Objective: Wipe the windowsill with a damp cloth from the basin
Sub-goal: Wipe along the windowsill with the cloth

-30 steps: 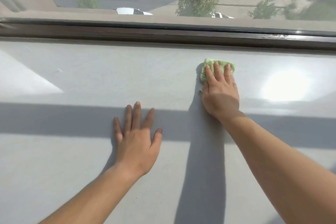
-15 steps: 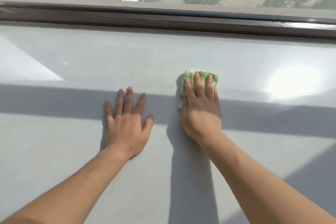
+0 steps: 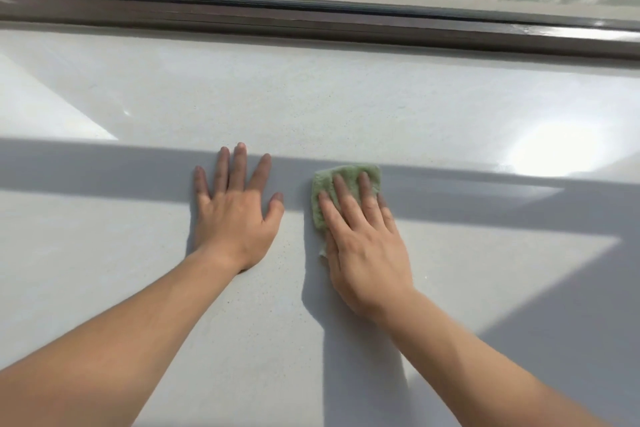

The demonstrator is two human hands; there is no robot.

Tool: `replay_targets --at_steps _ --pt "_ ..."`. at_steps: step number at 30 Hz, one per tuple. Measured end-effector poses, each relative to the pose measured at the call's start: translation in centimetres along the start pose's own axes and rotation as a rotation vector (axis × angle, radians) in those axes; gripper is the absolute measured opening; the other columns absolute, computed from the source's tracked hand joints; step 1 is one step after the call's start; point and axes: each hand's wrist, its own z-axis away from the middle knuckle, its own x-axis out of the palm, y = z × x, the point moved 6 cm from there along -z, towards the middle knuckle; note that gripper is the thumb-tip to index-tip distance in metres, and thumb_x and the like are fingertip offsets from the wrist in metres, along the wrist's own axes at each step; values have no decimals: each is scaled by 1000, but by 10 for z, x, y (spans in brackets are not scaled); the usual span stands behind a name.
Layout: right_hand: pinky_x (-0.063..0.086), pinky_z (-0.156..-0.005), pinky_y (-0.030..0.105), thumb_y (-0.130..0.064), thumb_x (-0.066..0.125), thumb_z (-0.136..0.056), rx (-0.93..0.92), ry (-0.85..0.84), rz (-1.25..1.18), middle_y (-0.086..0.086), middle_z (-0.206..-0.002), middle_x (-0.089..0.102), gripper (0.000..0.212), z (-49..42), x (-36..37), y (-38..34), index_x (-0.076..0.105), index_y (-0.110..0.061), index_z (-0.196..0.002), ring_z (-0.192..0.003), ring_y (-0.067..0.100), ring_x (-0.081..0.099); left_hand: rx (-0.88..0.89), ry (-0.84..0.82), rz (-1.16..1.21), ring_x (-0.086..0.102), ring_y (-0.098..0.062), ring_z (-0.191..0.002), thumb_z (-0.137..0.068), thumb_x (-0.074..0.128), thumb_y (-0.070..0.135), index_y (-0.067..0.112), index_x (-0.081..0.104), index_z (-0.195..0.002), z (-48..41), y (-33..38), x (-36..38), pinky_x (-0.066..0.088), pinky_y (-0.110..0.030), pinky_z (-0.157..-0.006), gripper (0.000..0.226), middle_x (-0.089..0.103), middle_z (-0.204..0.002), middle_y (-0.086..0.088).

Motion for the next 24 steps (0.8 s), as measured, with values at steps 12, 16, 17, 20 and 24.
replay_targets --at_steps 12,16,17,20,24 --pt "14 -121 49 -37 38 -88 -51 7 -10 2 -165 14 71 64 17 -54 24 -21 -156 -152 33 0 40 -49 83 -19 -23 -151 -97 23 54 26 6 -158 0 0 -2 -12 -61 -117 70 -11 -166 -9" --pt "18 -121 46 -37 35 -93 -51 30 8 -2 -164 17 64 76 10 -17 26 -26 -155 -153 27 2 109 11 270 -11 -15 -152 -101 33 44 26 21 -154 30 -7 -16 -15 -53 -119 58 4 -167 -2" --pt "19 -120 47 -36 33 -93 68 62 -1 -2 -164 16 63 74 5 -3 26 -26 -155 -153 27 2 132 14 266 -10 -15 -152 -101 32 43 28 24 -153 45 -8 -17 -16 -51 -119 55 6 -167 -2" --pt "16 -121 49 -38 27 -90 342 98 -56 0 -166 10 68 80 6 -14 20 -26 -156 -152 29 -3 176 -59 231 -14 -13 -152 -97 18 50 35 22 -154 84 -12 -3 -16 -48 -119 60 1 -167 3" --pt "22 -119 52 -27 47 -91 16 85 -47 3 -164 16 67 126 26 -100 29 -20 -154 -152 33 4 178 -75 248 -18 -8 -150 -93 0 57 40 20 -155 85 -18 6 -14 -46 -120 67 -5 -167 9"
